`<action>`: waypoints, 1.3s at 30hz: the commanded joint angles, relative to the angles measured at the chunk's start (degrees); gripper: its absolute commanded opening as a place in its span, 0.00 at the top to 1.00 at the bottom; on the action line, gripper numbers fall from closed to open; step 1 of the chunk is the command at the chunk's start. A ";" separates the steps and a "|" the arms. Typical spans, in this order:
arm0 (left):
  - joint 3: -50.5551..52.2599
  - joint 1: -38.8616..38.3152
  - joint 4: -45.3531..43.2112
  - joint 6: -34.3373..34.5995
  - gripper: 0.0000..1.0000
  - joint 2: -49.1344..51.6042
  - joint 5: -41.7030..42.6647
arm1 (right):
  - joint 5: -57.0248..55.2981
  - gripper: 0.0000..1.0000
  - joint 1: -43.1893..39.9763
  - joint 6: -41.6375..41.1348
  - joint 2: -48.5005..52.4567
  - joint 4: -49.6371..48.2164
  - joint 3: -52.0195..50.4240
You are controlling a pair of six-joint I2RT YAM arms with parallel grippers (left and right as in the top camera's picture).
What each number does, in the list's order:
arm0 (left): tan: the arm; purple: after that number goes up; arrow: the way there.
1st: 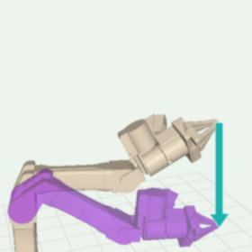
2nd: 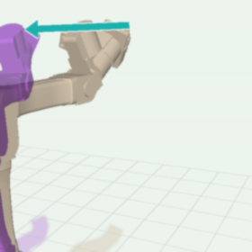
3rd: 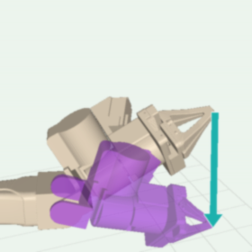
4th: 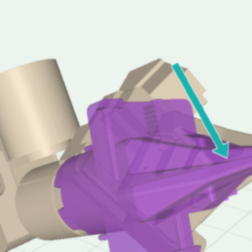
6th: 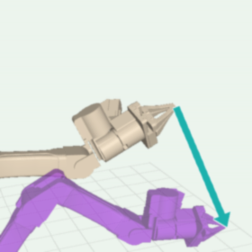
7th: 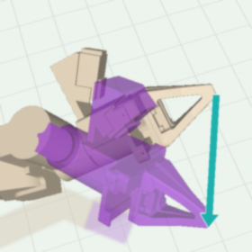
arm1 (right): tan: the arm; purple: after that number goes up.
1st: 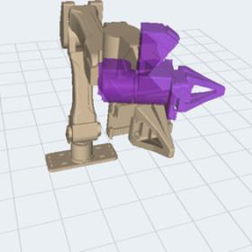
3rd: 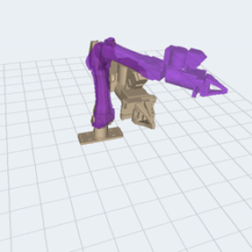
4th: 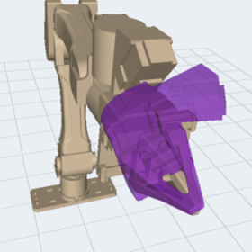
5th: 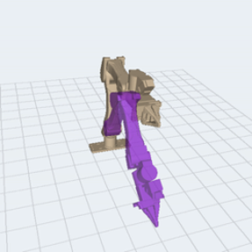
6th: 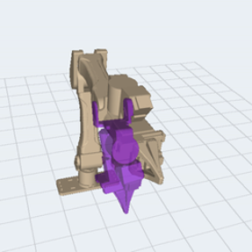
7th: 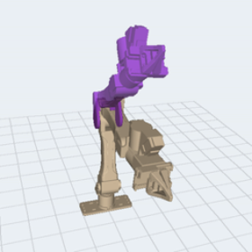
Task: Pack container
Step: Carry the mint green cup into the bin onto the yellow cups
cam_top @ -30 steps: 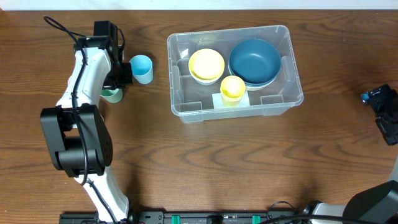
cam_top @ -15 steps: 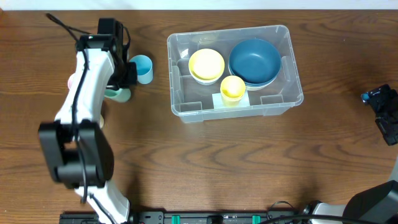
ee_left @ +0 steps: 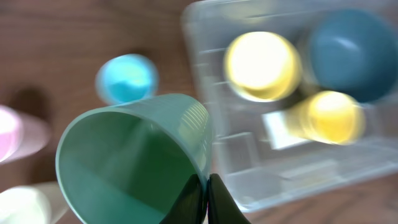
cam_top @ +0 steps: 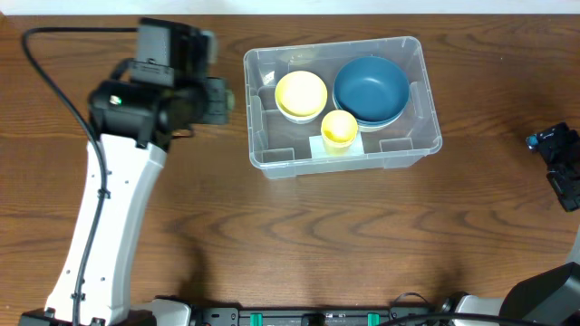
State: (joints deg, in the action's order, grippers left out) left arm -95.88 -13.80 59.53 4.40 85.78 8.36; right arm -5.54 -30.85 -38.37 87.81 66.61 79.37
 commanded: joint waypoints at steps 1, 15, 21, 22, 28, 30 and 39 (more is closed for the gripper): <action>-0.87 -5.49 -1.44 -0.98 0.94 0.42 2.78 | -0.22 0.01 -0.26 -0.57 -0.15 0.02 0.00; -0.85 -22.10 -14.78 -3.89 0.93 10.38 2.78 | -0.22 0.01 -0.26 -0.57 -0.15 0.04 0.00; -0.85 -25.27 -17.25 -6.32 0.94 15.47 2.34 | -0.20 0.01 -0.26 -0.57 -0.15 0.04 0.00; -0.85 -25.44 -17.29 -6.32 0.94 16.11 2.14 | -0.20 0.01 -0.26 -0.59 -0.15 0.02 0.00; -0.85 -25.44 -17.25 -6.34 0.94 17.79 1.84 | -0.22 0.01 -0.26 -0.59 -0.15 0.02 0.00; -0.85 -25.44 -17.22 -6.38 0.94 17.86 1.03 | -0.20 0.01 -0.26 -0.59 -0.15 0.02 0.00; -0.85 -25.44 -17.09 -7.21 0.58 17.86 1.05 | -0.22 0.01 -0.26 -0.59 -0.15 0.04 0.00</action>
State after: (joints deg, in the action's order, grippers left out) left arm -95.88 -39.40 42.54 -2.42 103.42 10.09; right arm -5.56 -30.85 -38.37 87.81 66.61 79.37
